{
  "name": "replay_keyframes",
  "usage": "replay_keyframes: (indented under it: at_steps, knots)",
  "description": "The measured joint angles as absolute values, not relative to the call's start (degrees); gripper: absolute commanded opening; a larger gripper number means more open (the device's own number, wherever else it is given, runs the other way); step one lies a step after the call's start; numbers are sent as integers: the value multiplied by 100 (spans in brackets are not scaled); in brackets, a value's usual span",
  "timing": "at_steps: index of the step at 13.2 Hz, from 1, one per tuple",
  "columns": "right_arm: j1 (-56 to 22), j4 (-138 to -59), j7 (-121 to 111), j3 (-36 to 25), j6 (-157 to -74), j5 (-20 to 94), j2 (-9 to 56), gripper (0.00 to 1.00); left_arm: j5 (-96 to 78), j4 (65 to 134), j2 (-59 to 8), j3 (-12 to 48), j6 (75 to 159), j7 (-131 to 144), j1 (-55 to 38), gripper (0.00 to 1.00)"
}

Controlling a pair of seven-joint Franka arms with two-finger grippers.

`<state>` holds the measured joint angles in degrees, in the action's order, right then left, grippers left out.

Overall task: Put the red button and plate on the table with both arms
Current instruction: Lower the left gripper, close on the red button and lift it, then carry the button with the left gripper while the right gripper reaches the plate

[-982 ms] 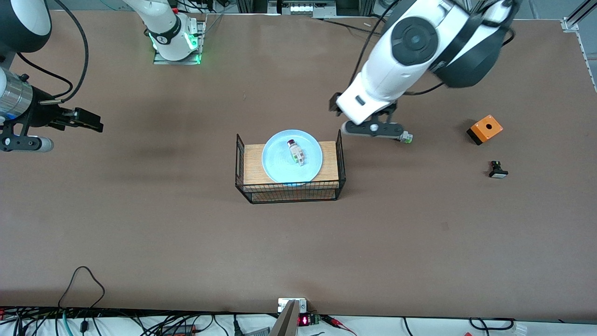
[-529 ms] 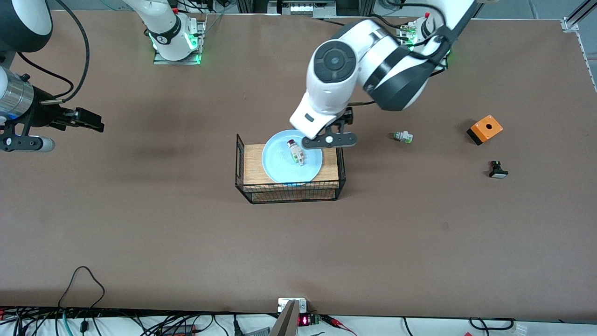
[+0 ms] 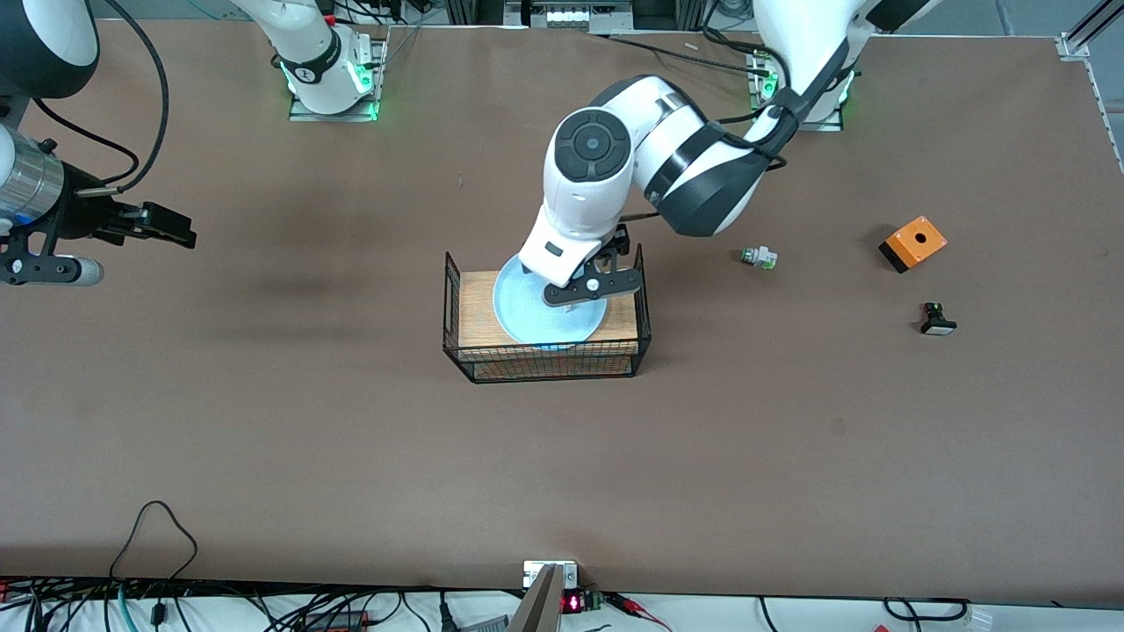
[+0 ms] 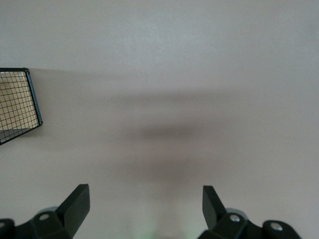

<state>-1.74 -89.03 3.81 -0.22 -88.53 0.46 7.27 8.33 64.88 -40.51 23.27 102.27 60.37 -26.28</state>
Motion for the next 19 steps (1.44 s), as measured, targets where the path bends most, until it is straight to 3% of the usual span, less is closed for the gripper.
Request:
replay_keyframes:
  at_steps: [12,13,15,16,18,19]
  knots:
    - [-161,-8903,381,-33,-8846,86,820,100,841,6458,-4597,1950,10774,6054,-2930,100]
    - [-161,-8903,381,-32,-8846,90,833,100,841,6457,-4617,1947,10778,6054,-2958,93]
    - [-161,-8899,381,-32,-8846,95,835,100,842,6454,-4625,1943,10779,6057,-2997,39]
    - [-161,-8894,381,-32,-8846,97,835,100,842,6445,-4625,1943,10780,6063,-3004,20]
    - [-164,-8885,382,-30,-8846,101,835,100,842,6412,-4625,1933,10780,6070,-3004,1]
    - [-166,-8883,383,-27,-8846,103,835,100,842,6398,-4625,1928,10780,6070,-3003,0]
